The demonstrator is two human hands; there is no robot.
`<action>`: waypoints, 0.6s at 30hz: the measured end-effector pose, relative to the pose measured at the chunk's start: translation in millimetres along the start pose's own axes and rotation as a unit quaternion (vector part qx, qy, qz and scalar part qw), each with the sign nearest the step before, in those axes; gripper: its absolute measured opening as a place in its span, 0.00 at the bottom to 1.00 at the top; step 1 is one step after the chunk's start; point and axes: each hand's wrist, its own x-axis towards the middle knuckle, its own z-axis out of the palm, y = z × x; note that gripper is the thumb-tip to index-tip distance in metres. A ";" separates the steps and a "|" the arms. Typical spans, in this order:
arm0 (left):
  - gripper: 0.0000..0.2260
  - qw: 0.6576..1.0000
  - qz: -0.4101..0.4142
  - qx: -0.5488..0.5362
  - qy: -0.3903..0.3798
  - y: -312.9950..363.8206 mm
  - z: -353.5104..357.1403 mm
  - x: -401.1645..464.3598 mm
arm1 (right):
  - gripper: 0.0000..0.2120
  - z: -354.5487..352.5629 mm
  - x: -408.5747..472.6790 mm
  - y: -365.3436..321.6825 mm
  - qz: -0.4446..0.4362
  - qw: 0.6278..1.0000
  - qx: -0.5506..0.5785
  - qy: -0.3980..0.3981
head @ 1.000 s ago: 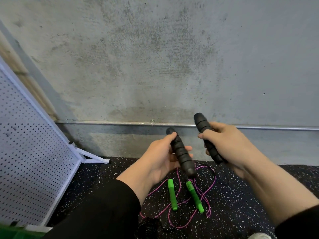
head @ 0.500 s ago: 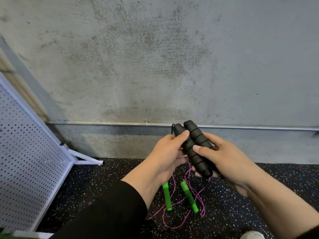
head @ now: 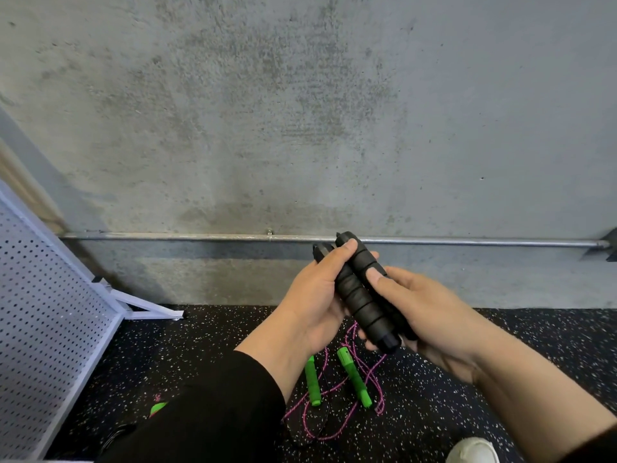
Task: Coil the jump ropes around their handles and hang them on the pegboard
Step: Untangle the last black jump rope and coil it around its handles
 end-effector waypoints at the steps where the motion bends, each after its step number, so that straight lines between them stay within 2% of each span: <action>1: 0.28 1.000 0.004 0.012 -0.002 -1.1 -1.5 2.3 | 0.16 -0.5 0.7 -0.1 0.002 1.000 0.002 0.001; 5: 0.25 0.999 0.009 0.046 -0.018 -0.7 -3.5 7.1 | 0.22 -1.2 6.1 2.6 0.018 0.999 0.038 -0.023; 8: 0.23 0.998 0.013 0.048 -0.039 3.4 -4.1 7.3 | 0.31 -3.1 9.8 4.7 0.058 0.983 0.166 -0.044; 10: 0.23 0.998 0.024 0.026 -0.049 7.3 -2.8 5.7 | 0.31 -3.1 10.8 3.9 0.078 0.968 0.231 -0.065; 14: 0.24 0.998 0.026 0.045 -0.047 17.7 0.3 -1.1 | 0.27 -3.4 16.9 8.4 0.079 0.947 0.275 -0.147; 16: 0.25 0.988 0.066 0.134 0.028 24.7 -1.1 -3.2 | 0.28 -5.3 22.1 9.4 0.072 0.936 0.292 -0.181; 18: 0.27 0.944 0.146 0.243 0.170 32.6 -9.4 -4.0 | 0.29 -9.5 27.0 10.9 0.069 0.930 0.303 -0.198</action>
